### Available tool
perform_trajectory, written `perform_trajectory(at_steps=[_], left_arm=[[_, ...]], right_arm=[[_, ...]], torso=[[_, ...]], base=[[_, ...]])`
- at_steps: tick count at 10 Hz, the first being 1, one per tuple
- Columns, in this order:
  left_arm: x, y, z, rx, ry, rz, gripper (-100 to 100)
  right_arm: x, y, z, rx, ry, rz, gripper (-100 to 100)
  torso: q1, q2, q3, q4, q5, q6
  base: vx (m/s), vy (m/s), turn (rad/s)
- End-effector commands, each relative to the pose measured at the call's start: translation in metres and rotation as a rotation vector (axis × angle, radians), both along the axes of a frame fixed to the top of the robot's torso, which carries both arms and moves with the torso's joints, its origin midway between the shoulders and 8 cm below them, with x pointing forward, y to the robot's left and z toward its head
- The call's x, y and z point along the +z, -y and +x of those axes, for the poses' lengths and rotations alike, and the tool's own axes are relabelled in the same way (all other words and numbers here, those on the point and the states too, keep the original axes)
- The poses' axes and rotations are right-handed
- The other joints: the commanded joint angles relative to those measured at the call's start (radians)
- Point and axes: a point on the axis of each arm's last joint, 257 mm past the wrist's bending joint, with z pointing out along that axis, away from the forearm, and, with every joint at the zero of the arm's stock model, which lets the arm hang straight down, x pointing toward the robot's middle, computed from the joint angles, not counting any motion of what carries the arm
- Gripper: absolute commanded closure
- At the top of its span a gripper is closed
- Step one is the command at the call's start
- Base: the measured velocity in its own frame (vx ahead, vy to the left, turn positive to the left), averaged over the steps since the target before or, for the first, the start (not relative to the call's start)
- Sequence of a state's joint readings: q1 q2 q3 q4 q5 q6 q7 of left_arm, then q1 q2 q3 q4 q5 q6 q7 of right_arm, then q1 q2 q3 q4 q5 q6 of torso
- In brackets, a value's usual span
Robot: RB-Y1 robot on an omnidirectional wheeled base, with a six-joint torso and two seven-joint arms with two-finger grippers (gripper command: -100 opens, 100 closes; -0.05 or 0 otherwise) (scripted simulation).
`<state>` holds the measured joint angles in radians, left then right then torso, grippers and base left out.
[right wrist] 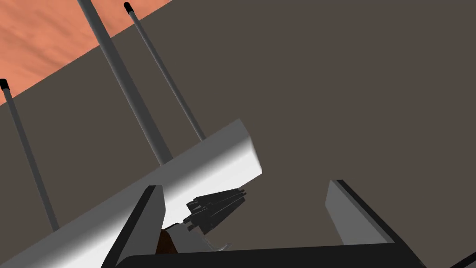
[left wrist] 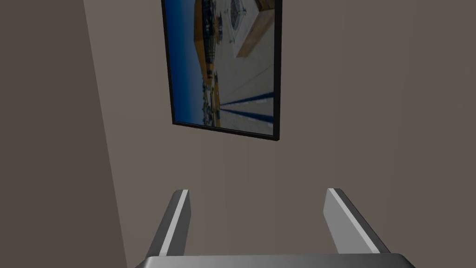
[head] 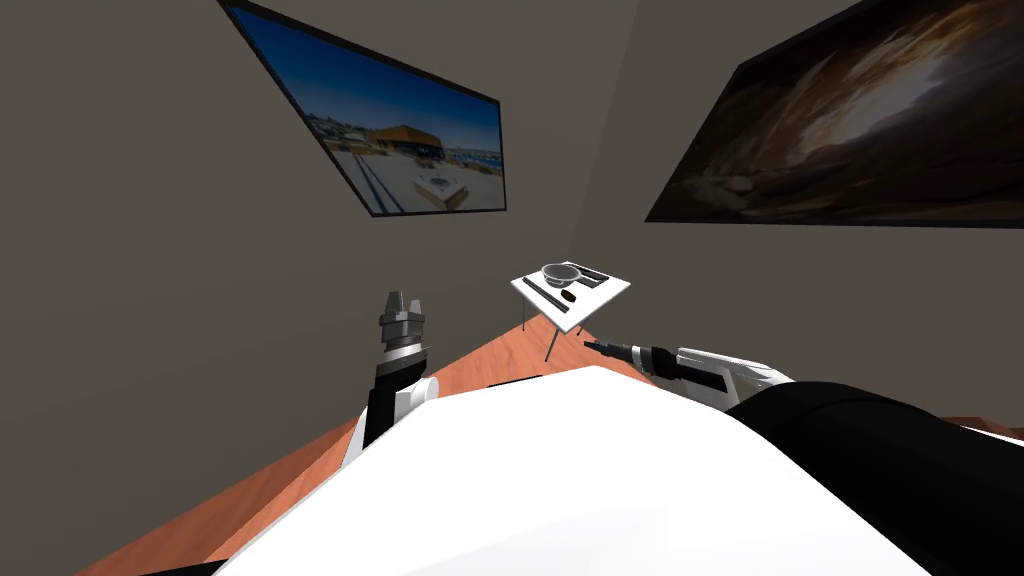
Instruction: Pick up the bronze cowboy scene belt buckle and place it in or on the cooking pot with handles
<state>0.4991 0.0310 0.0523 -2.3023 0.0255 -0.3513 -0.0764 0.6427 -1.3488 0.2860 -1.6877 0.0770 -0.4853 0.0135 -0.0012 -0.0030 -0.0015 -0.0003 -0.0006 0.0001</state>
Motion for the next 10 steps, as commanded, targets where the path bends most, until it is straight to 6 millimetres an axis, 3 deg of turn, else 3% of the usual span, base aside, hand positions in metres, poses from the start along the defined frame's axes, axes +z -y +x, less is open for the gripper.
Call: perform_trajectory(at_steps=[1, 4, 5, 6, 10], left_arm=[[0.0, 0.0, 0.0, 0.0, 0.0, 0.0, 0], [0.0, 0.0, 0.0, 0.0, 0.0, 0.0, 0], [0.0, 0.0, 0.0, 0.0, 0.0, 0.0, 0], [0.0, 0.0, 0.0, 0.0, 0.0, 0.0, 0], [0.0, 0.0, 0.0, 0.0, 0.0, 0.0, 0]], right_arm=[[-0.005, 0.018, -0.009, 0.018, -0.04, -0.052, -100], [-0.006, 0.04, -0.015, 0.052, -0.079, -0.125, -100], [-0.008, 0.056, -0.021, 0.067, -0.11, -0.171, -100], [-0.007, 0.058, -0.021, 0.071, -0.111, -0.178, -100], [-0.003, 0.108, -0.035, 0.119, -0.194, -0.321, -100]], torso=[[0.0, 0.0, 0.0, 0.0, 0.0, 0.0], [0.0, -0.001, -0.001, 0.0, 0.0, 0.0], [0.0, -0.001, -0.001, 0.0, 0.0, 0.0], [0.001, -0.002, -0.001, -0.001, 0.0, -0.001], [0.001, -0.005, -0.003, -0.001, 0.0, 0.0]], base=[[0.033, -0.011, 0.136], [0.036, -0.013, 0.087], [0.057, -0.006, 0.168], [0.051, -0.017, 0.08], [0.086, -0.013, 0.138]])
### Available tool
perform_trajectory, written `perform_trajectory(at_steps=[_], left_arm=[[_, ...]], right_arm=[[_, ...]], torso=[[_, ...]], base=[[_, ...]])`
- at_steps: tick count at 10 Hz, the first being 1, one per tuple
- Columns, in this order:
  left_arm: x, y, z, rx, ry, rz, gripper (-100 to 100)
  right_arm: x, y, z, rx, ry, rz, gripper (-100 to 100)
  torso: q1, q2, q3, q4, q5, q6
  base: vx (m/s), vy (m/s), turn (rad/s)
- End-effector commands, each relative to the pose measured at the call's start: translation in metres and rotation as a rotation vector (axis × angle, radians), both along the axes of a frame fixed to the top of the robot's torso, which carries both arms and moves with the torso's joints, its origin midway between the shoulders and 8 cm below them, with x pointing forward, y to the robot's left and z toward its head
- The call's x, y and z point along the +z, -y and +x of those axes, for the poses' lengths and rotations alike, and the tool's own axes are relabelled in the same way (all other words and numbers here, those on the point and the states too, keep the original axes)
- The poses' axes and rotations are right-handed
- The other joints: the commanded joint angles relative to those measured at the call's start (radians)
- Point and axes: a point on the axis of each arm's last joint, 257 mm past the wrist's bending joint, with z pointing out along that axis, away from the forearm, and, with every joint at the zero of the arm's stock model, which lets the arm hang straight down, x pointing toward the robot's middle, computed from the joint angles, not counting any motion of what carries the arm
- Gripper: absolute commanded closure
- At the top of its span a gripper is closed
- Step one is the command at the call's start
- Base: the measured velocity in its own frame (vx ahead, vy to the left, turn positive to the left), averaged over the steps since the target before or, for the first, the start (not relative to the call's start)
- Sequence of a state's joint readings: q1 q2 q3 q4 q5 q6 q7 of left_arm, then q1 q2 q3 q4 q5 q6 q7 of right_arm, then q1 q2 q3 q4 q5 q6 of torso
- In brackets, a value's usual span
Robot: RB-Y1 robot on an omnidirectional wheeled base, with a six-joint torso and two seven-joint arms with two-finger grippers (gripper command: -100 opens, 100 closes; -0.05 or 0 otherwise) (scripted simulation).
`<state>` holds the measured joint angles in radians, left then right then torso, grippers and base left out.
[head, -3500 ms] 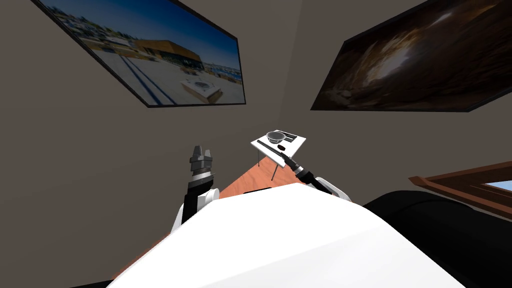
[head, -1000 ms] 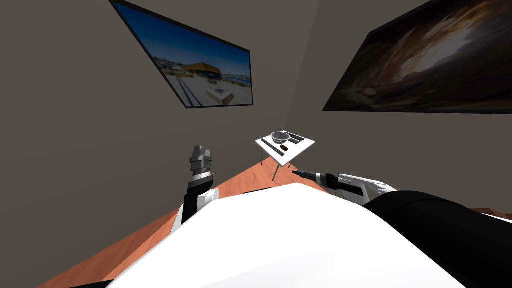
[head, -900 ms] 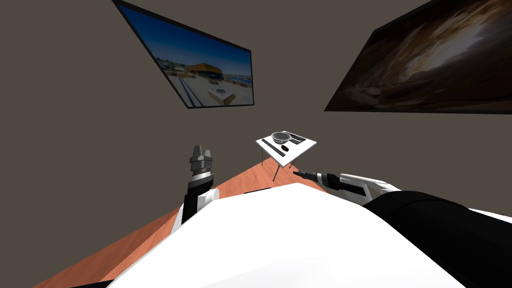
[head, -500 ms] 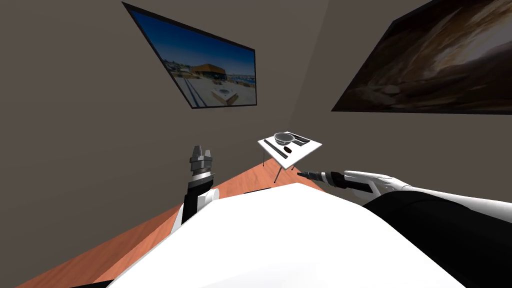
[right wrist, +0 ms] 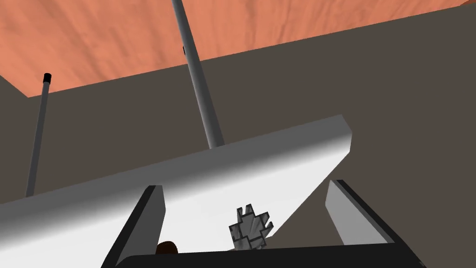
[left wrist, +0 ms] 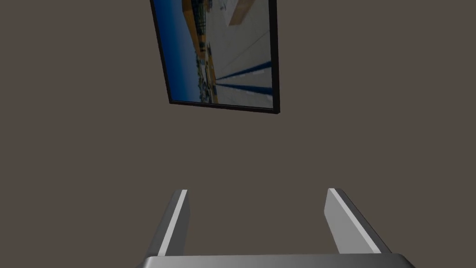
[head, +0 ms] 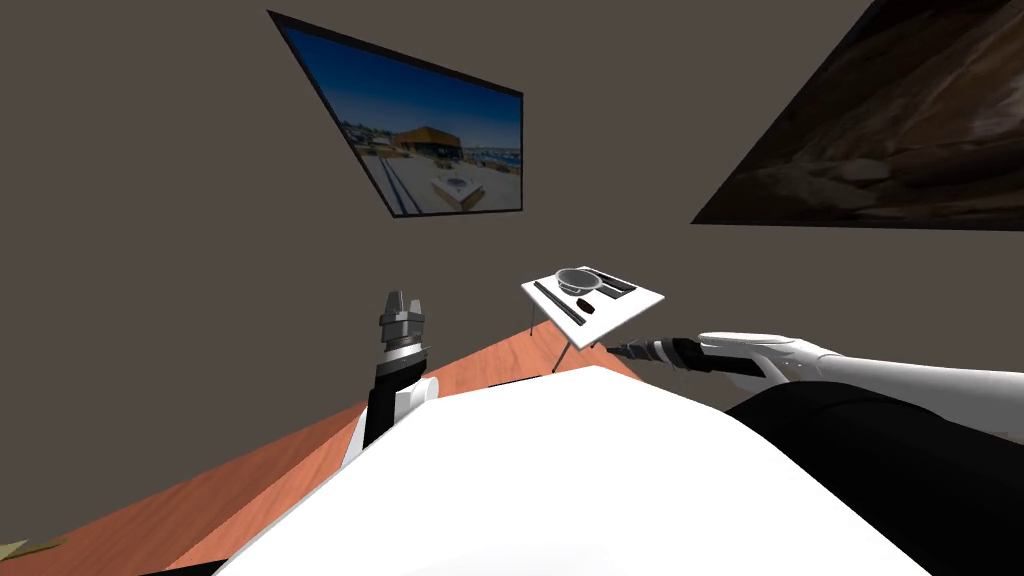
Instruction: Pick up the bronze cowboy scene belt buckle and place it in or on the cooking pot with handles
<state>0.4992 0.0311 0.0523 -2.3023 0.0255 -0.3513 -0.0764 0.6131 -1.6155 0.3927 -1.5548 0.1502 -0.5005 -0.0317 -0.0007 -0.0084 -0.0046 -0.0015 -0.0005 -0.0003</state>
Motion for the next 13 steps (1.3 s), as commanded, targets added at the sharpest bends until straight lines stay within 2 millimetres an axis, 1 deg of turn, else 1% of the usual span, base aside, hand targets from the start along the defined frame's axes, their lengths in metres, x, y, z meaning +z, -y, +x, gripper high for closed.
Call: perform_trajectory(at_steps=[1, 2, 3, 5, 7, 10, 11, 12, 13], left_arm=[[0.0, 0.0, 0.0, 0.0, 0.0, 0.0, 0], [0.0, 0.0, 0.0, 0.0, 0.0, 0.0, 0], [0.0, 0.0, 0.0, 0.0, 0.0, 0.0, 0], [0.0, 0.0, 0.0, 0.0, 0.0, 0.0, 0], [0.0, 0.0, 0.0, 0.0, 0.0, 0.0, 0], [0.0, 0.0, 0.0, 0.0, 0.0, 0.0, 0], [0.0, 0.0, 0.0, 0.0, 0.0, 0.0, 0], [0.0, 0.0, 0.0, 0.0, 0.0, 0.0, 0], [0.0, 0.0, 0.0, 0.0, 0.0, 0.0, 0]], right_arm=[[0.004, 0.024, -0.006, 0.017, -0.035, -0.063, -100], [0.008, 0.038, -0.009, 0.03, -0.055, -0.102, -100], [0.01, 0.04, -0.008, 0.034, -0.056, -0.108, -100], [0.018, 0.064, -0.012, 0.056, -0.089, -0.177, -100], [0.027, 0.083, -0.014, 0.073, -0.113, -0.23, -100], [0.038, 0.103, -0.015, 0.092, -0.14, -0.289, -100], [0.035, 0.098, -0.014, 0.089, -0.133, -0.276, -100], [0.035, 0.099, -0.014, 0.089, -0.134, -0.278, 0], [0.029, 0.103, -0.019, 0.054, -0.136, -0.275, -100]], torso=[[0.0, 0.0, 0.0, 0.0, 0.0, 0.0], [0.001, -0.003, -0.001, -0.001, 0.0, -0.001], [0.002, -0.004, -0.003, -0.001, 0.0, 0.0], [0.001, 0.0, 0.0, 0.0, 0.0, 0.0], [0.002, -0.003, -0.002, -0.001, 0.0, 0.0], [0.004, -0.004, -0.002, -0.001, 0.001, 0.0], [0.004, -0.004, -0.002, -0.001, 0.001, 0.0], [0.003, 0.001, 0.0, 0.0, 0.0, 0.001], [0.003, 0.004, 0.002, 0.001, 0.0, 0.001]], base=[[0.139, -0.003, 0.255], [0.164, 0.008, 0.252], [0.106, -0.003, 0.048], [0.104, -0.006, 0.152], [0.143, -0.008, 0.209], [0.148, 0.017, 0.142], [0.067, -0.004, 0.047], [0.013, 0.0, -0.005], [-0.045, -0.009, 0.225]])
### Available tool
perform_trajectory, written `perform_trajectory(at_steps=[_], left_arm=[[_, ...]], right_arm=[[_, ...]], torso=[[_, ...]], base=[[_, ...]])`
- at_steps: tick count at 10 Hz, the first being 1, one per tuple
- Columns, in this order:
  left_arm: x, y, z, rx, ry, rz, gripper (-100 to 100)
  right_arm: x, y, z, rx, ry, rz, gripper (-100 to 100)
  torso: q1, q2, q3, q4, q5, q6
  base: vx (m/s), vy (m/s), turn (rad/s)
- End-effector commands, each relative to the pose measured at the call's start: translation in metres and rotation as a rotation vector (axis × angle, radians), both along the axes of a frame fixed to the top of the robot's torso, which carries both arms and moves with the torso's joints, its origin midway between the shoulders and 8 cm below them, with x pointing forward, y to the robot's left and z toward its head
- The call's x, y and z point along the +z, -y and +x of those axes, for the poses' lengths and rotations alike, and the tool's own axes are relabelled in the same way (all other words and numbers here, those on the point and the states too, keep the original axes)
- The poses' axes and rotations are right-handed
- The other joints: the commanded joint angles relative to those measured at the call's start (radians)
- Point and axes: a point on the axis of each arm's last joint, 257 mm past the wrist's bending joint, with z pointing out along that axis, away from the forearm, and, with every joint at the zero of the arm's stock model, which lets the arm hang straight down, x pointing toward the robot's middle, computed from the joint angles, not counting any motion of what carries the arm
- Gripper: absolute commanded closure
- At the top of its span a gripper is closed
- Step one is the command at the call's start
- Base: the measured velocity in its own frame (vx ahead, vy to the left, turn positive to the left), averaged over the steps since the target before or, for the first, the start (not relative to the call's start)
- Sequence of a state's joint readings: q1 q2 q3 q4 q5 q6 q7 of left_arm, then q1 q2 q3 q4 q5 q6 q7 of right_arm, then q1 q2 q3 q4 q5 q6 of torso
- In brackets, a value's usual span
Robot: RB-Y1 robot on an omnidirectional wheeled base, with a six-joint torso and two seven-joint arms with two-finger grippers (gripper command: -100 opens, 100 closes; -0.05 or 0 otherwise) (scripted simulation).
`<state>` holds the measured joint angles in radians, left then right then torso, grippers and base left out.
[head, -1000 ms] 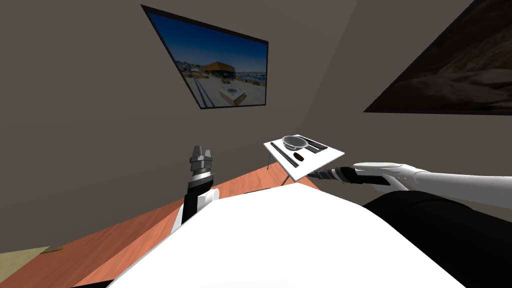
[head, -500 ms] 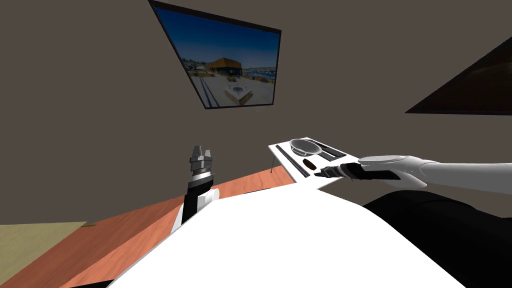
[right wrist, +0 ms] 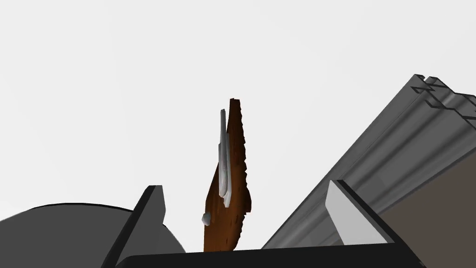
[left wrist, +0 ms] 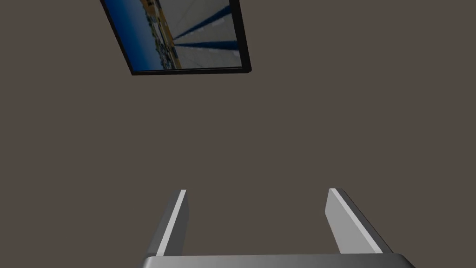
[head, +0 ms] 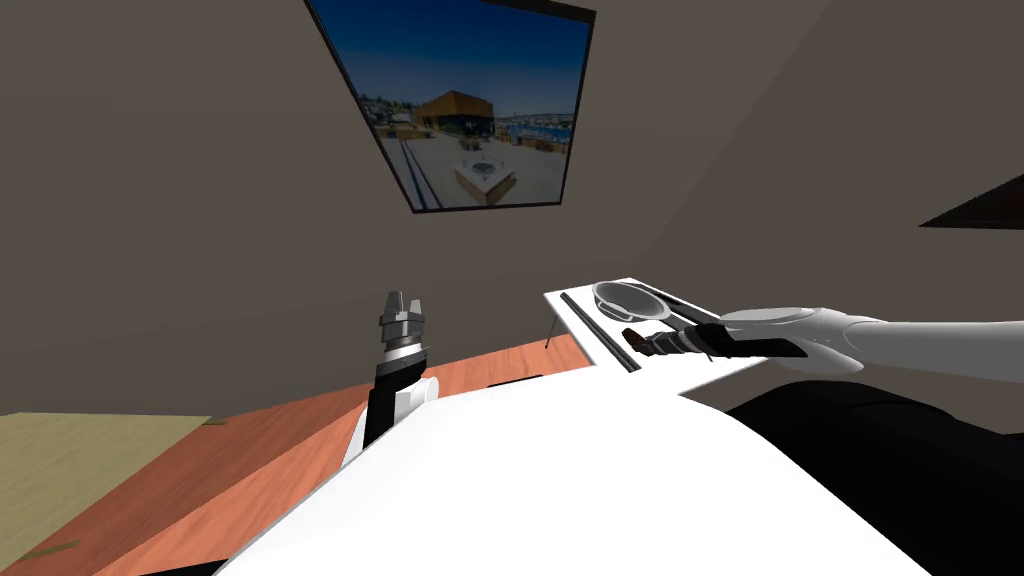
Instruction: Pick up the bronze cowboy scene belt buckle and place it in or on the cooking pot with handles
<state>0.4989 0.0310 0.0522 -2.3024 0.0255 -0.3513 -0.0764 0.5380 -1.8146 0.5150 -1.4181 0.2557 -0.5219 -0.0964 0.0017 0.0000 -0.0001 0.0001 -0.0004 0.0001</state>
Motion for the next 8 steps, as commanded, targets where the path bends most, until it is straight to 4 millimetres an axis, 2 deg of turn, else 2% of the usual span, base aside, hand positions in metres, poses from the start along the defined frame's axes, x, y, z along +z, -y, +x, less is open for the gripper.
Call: perform_trajectory(at_steps=[1, 3, 4, 5, 8], left_arm=[[0.0, 0.0, 0.0, 0.0, 0.0, 0.0, 0], [0.0, 0.0, 0.0, 0.0, 0.0, 0.0, 0], [0.0, 0.0, 0.0, 0.0, 0.0, 0.0, 0], [-0.0001, -0.0001, 0.0, 0.0, 0.0, 0.0, 0], [-0.0001, -0.0001, 0.0, 0.0, 0.0, 0.0, 0]], right_arm=[[-0.0071, 0.005, -0.0054, -0.041, 0.003, 0.0, -100], [-0.0162, 0.0107, -0.0125, -0.088, 0.005, 0.0, -100], [-0.0133, 0.0084, -0.0106, -0.074, 0.005, 0.0, -100], [-0.0138, 0.009, -0.0108, -0.078, 0.006, 0.0, 100], [-0.0137, 0.0091, -0.0107, -0.077, 0.005, -0.001, 100]], torso=[[0.0, 0.0, 0.0, 0.0, 0.0, 0.0], [-0.002, 0.006, 0.004, 0.002, 0.0, 0.0], [-0.001, 0.006, 0.004, 0.002, 0.0, 0.001], [0.0, 0.004, 0.003, 0.001, 0.0, 0.002], [0.0, 0.0, 0.0, 0.0, 0.0, 0.002]], base=[[-0.101, -0.029, 0.337], [-0.121, -0.032, 0.263], [-0.045, -0.002, 0.017], [-0.008, -0.002, -0.006], [0.0, 0.0, 0.0]])
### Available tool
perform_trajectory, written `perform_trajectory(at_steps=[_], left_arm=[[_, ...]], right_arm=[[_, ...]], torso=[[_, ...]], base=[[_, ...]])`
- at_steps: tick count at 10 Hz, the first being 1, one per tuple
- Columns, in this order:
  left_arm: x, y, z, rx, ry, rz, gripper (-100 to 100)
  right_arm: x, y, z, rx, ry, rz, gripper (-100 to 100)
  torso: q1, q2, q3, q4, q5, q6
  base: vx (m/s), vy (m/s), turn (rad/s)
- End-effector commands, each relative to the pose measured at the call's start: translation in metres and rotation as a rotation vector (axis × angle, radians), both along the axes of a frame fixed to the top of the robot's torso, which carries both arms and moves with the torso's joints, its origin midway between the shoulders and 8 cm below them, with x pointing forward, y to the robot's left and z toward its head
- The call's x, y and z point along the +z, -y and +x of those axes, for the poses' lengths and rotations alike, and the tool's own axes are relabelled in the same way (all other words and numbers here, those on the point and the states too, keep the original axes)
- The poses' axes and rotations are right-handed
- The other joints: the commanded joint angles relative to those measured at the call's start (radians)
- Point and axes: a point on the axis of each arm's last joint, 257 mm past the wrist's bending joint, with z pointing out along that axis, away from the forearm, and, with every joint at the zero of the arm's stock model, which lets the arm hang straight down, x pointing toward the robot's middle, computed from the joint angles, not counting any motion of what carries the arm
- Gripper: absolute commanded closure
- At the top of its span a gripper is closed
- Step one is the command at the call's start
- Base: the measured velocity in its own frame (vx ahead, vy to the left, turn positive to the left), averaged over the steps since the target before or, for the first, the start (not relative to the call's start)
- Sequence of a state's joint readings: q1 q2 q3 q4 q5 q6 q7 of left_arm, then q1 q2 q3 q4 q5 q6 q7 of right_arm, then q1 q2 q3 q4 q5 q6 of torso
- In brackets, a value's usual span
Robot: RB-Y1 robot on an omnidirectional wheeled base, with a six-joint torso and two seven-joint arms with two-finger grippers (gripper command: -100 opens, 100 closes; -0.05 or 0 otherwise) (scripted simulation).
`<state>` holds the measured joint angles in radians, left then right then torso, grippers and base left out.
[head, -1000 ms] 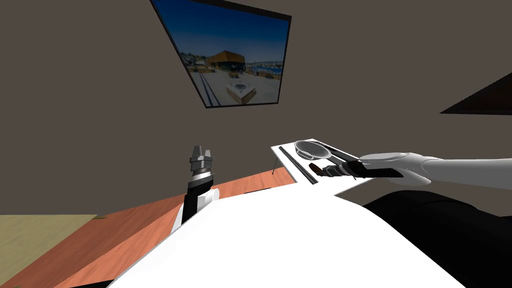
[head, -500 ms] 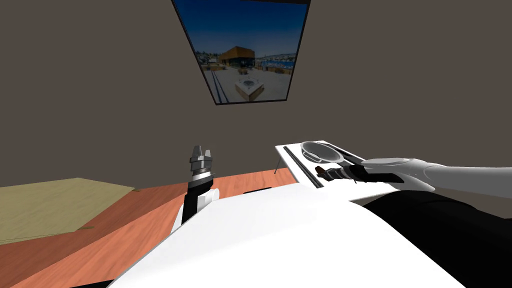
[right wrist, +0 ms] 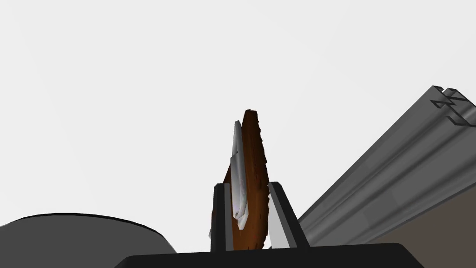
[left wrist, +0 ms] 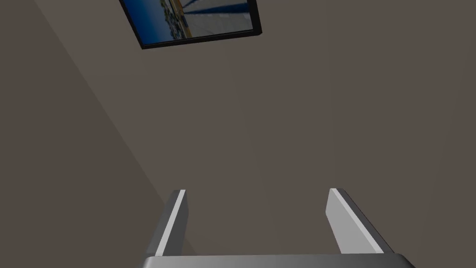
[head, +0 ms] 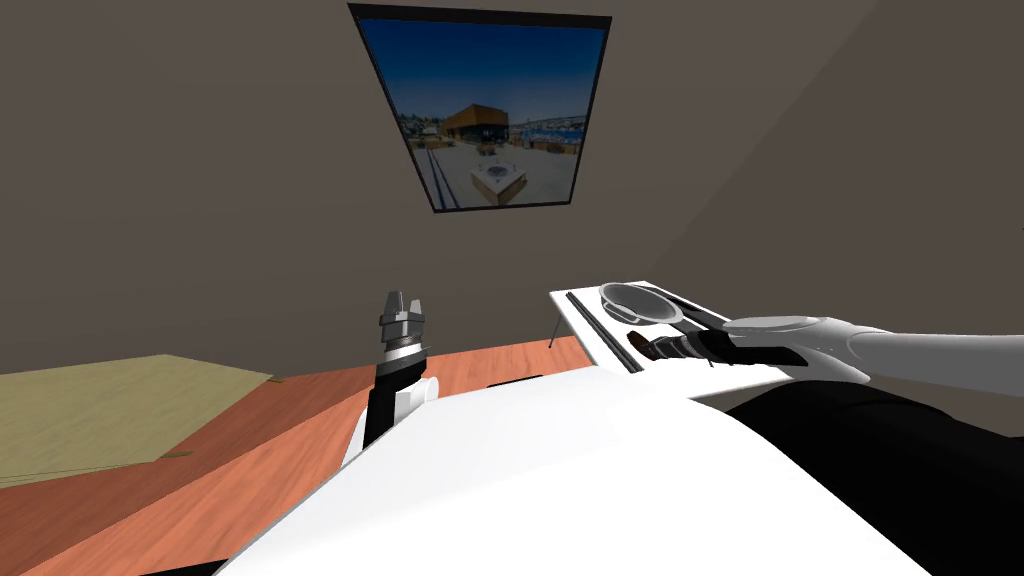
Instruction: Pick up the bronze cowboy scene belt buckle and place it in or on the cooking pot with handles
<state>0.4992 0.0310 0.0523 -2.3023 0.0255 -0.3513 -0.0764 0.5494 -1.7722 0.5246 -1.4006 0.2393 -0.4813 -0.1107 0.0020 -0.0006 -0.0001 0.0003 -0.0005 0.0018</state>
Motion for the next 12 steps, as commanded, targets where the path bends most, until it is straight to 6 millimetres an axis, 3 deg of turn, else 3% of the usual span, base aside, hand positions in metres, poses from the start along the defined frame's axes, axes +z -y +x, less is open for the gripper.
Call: perform_trajectory(at_steps=[1, 2, 3, 5, 6, 7, 8, 12], left_arm=[[0.0, 0.0, 0.0, 0.0, 0.0, 0.0, 0], [0.0, 0.0, 0.0, 0.0, 0.0, 0.0, 0], [0.0, 0.0, 0.0, 0.0, 0.0, 0.0, 0], [0.0, 0.0, 0.0, 0.0, 0.0, 0.0, 0], [0.0, 0.0, 0.0, 0.0, 0.0, 0.0, 0], [0.0, 0.0, 0.0, 0.0, 0.0, 0.0, 0], [0.0, 0.0, 0.0, 0.0, 0.0, 0.0, 0], [0.0, 0.0, 0.0, 0.0, 0.0, 0.0, 0]], right_arm=[[0.0, 0.0, 0.0, 0.0, 0.0, 0.0, 100], [0.0, 0.0, 0.0, 0.0, 0.0, 0.0, 0], [0.004, -0.003, 0.004, 0.024, -0.002, 0.001, 100], [0.015, -0.01, 0.012, 0.083, -0.006, 0.0, 100], [0.012, -0.008, 0.008, 0.061, -0.005, -0.001, 100], [0.012, -0.009, 0.008, 0.066, -0.007, 0.0, 0], [0.013, 0.0, -0.004, 0.074, -0.033, -0.008, 100], [0.02, 0.019, -0.027, 0.087, -0.089, -0.025, 100]], torso=[[0.0, 0.0, 0.0, 0.0, 0.0, 0.0], [0.0, 0.0, 0.0, 0.0, 0.0, 0.0], [0.0, 0.0, 0.0, 0.0, 0.0, 0.0], [0.002, -0.005, -0.003, -0.001, 0.001, 0.002], [0.003, -0.006, -0.003, -0.001, 0.001, 0.002], [0.002, -0.004, -0.002, -0.001, 0.001, 0.0], [0.001, -0.002, -0.001, 0.0, 0.0, 0.0], [0.0, 0.007, 0.004, 0.002, 0.0, 0.001]], base=[[0.0, 0.0, 0.0], [0.0, 0.0, 0.0], [0.067, 0.013, -0.247], [0.116, 0.033, -0.356], [0.049, 0.023, -0.079], [0.006, 0.005, 0.012], [-0.05, 0.002, 0.154], [-0.093, -0.005, 0.125]])
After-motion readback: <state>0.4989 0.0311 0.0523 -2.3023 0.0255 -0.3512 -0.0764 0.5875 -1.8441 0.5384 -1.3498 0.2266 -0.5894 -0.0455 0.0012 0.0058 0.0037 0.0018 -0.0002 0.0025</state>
